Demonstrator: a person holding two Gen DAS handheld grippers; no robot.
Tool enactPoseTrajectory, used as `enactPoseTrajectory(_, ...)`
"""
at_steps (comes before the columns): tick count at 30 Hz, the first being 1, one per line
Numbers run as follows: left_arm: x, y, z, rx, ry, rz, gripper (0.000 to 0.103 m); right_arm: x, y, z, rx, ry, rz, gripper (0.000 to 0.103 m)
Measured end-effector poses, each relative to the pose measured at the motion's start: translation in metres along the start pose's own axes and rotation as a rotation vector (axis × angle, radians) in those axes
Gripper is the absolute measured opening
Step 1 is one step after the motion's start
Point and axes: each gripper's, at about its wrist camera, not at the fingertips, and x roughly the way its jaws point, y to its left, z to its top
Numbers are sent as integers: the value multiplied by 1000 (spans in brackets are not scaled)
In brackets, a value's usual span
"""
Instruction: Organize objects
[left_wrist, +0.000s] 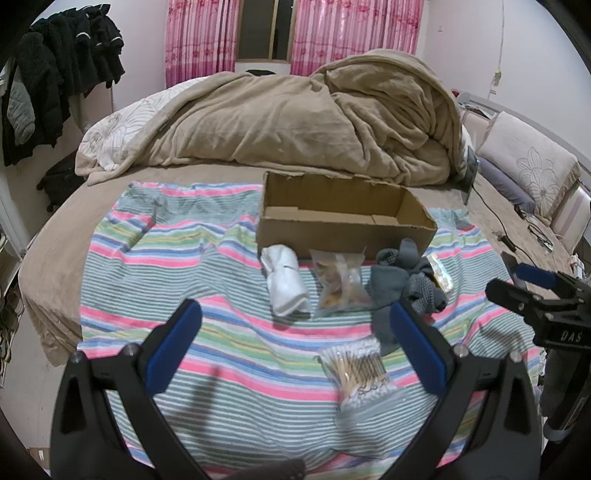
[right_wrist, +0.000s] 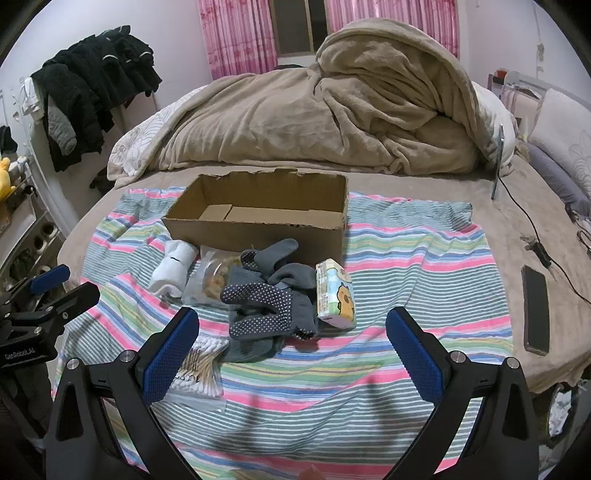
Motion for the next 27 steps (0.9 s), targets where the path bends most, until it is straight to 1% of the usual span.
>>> enactPoseTrajectory(20, 5, 0, -1, -6, 9, 2, 102, 1, 1, 1, 3, 5, -4, 103)
enactPoseTrajectory(27, 6, 0, -1, -4, 6, -9, 102, 3, 0, 2, 5, 7, -5, 103)
